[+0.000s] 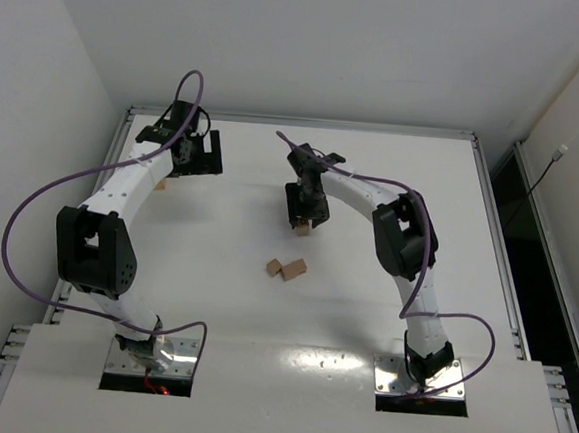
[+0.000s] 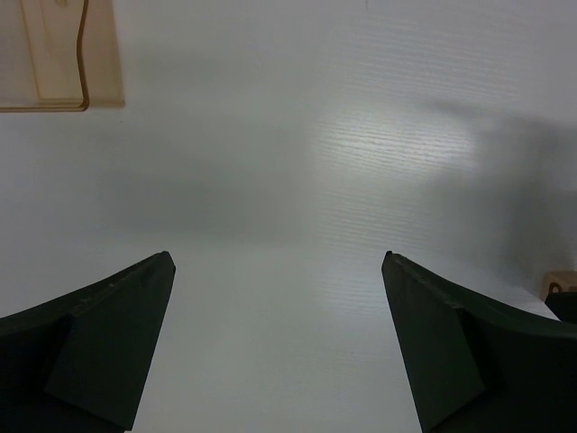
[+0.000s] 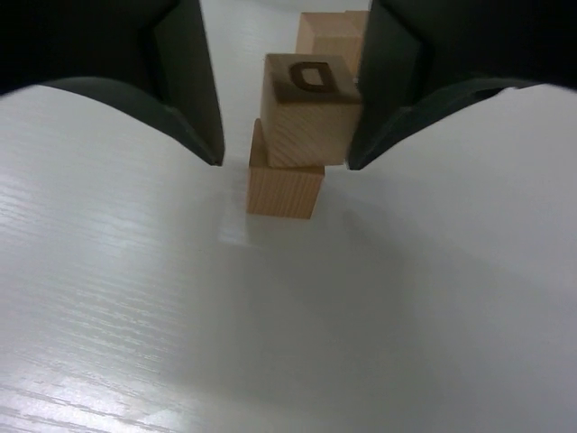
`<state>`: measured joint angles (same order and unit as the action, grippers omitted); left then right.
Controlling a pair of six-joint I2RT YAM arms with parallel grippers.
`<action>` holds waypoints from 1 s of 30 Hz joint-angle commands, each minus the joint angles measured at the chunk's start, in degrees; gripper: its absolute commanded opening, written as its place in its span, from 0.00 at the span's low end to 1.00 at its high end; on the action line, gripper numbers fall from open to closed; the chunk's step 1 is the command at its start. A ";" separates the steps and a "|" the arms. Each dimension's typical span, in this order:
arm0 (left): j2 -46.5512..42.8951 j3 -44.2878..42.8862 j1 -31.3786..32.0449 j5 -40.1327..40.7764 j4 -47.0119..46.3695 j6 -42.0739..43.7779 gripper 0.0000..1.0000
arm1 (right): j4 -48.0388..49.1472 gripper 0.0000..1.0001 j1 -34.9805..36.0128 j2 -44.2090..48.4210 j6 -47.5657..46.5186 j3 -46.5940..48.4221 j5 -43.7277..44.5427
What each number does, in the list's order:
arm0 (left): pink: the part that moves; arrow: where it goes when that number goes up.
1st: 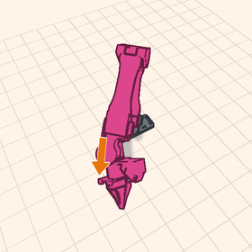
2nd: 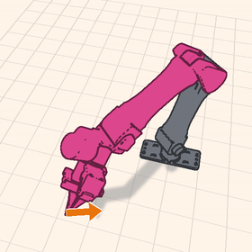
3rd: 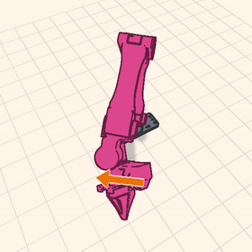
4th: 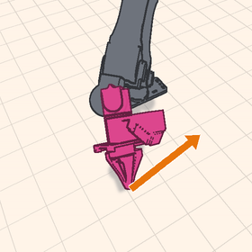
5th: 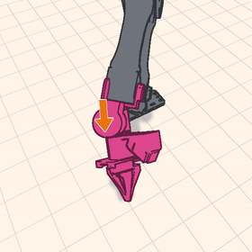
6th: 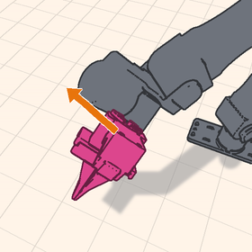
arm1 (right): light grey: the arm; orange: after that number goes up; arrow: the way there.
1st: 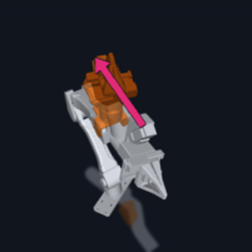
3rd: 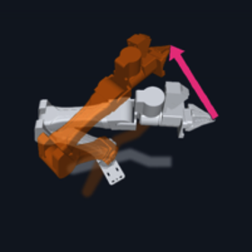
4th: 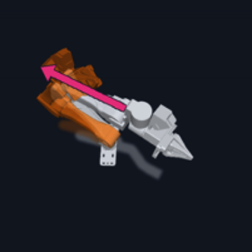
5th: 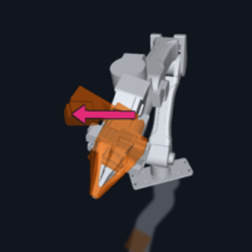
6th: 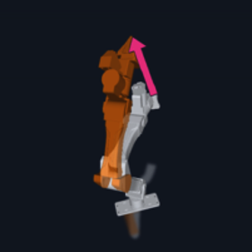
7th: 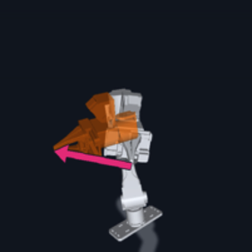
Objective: Build the wood block tower
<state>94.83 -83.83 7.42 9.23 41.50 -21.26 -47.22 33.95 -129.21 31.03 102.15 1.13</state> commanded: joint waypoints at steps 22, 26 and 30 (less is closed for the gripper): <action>-0.51 -1.07 -1.00 -1.32 -0.63 0.69 1.00 | 3.35 0.81 0.59 4.57 -2.20 -1.07 -1.21; -1.04 -0.45 -1.00 -2.46 -0.63 1.83 1.00 | 10.29 0.82 0.59 11.77 -9.12 -10.00 -7.34; -1.66 -0.45 -1.00 -2.99 -0.63 4.02 1.00 | 15.92 0.94 0.06 21.08 -17.47 -18.73 -10.79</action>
<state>95.57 -83.83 7.03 7.49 41.50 -19.31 -37.91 34.26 -115.50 21.10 86.74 -4.91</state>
